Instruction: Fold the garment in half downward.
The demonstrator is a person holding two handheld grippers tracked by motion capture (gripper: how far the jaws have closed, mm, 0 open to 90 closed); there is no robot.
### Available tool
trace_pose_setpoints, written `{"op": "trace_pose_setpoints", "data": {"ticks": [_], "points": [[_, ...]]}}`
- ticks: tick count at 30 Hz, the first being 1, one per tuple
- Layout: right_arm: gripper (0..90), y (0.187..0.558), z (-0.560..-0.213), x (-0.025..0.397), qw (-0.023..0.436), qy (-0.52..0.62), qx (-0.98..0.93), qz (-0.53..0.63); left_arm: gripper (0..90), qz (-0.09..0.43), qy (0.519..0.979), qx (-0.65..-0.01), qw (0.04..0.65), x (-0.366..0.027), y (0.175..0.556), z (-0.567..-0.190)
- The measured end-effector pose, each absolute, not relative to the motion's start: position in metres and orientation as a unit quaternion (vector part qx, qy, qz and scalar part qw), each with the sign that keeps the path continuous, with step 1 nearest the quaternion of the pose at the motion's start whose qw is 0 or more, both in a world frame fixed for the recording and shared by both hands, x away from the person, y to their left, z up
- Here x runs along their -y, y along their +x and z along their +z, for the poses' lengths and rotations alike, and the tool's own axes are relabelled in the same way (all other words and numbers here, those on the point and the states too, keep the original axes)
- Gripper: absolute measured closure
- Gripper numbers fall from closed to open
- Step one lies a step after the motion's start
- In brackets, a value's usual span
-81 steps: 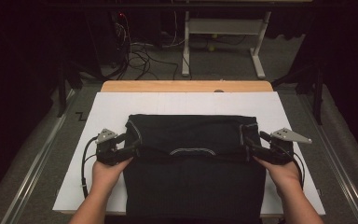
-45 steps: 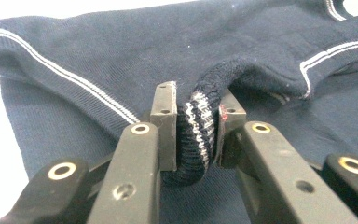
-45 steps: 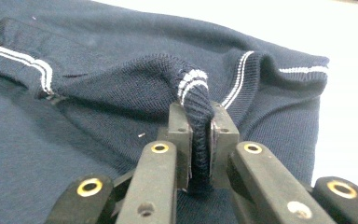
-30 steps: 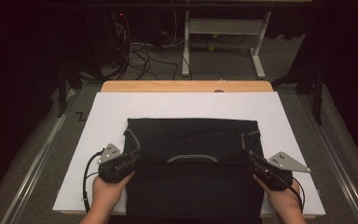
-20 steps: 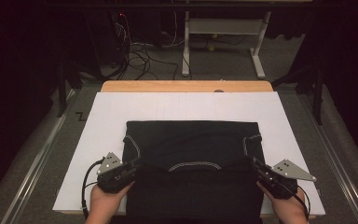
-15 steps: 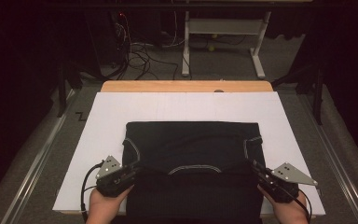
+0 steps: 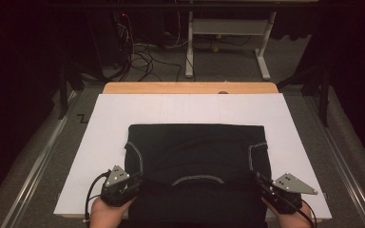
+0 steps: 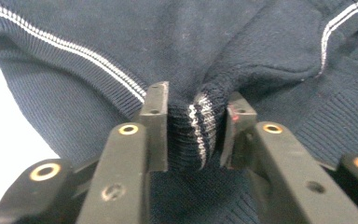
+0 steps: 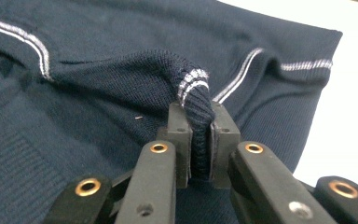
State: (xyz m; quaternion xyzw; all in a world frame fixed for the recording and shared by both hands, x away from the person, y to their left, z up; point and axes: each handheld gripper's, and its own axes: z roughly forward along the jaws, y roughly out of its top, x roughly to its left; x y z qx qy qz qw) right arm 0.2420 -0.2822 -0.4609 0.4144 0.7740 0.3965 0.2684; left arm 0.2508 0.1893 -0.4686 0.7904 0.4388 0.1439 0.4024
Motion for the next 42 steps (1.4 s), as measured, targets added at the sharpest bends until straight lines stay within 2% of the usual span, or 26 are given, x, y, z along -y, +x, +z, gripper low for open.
{"op": "trace_pose_setpoints", "data": {"ticks": [2,4,8,11,15,21,26,35,42], "points": [[82.0,0.243,-0.464,0.282,0.261,0.420,-0.778,0.387,55.4,0.144,0.788,-0.450,0.395,-0.189,0.252,-0.470],[79.2,0.244,-0.467,0.282,0.254,0.420,-0.782,0.384,44.9,0.149,0.782,-0.463,0.390,-0.190,0.254,-0.470],[60.1,0.242,-0.463,0.283,0.256,0.424,-0.773,0.396,25.7,0.170,0.774,-0.468,0.392,-0.188,0.253,-0.464],[44.5,0.240,-0.457,0.283,0.267,0.426,-0.759,0.413,18.4,0.175,0.771,-0.459,0.405,-0.186,0.250,-0.458],[36.9,0.238,-0.449,0.283,0.273,0.424,-0.746,0.436,17.9,0.174,0.771,-0.440,0.426,-0.182,0.244,-0.451],[36.0,0.235,-0.441,0.275,0.274,0.410,-0.743,0.452,18.0,0.174,0.771,-0.419,0.447,-0.172,0.238,-0.445],[38.4,0.234,-0.438,0.255,0.269,0.385,-0.754,0.460,22.3,0.157,0.781,-0.398,0.455,-0.154,0.238,-0.444],[45.5,0.245,-0.445,0.219,0.253,0.355,-0.786,0.438,28.6,0.159,0.798,-0.379,0.441,-0.128,0.246,-0.448],[45.8,0.257,-0.456,0.203,0.238,0.356,-0.802,0.416,28.7,0.159,0.822,-0.360,0.412,-0.111,0.244,-0.459]]}}
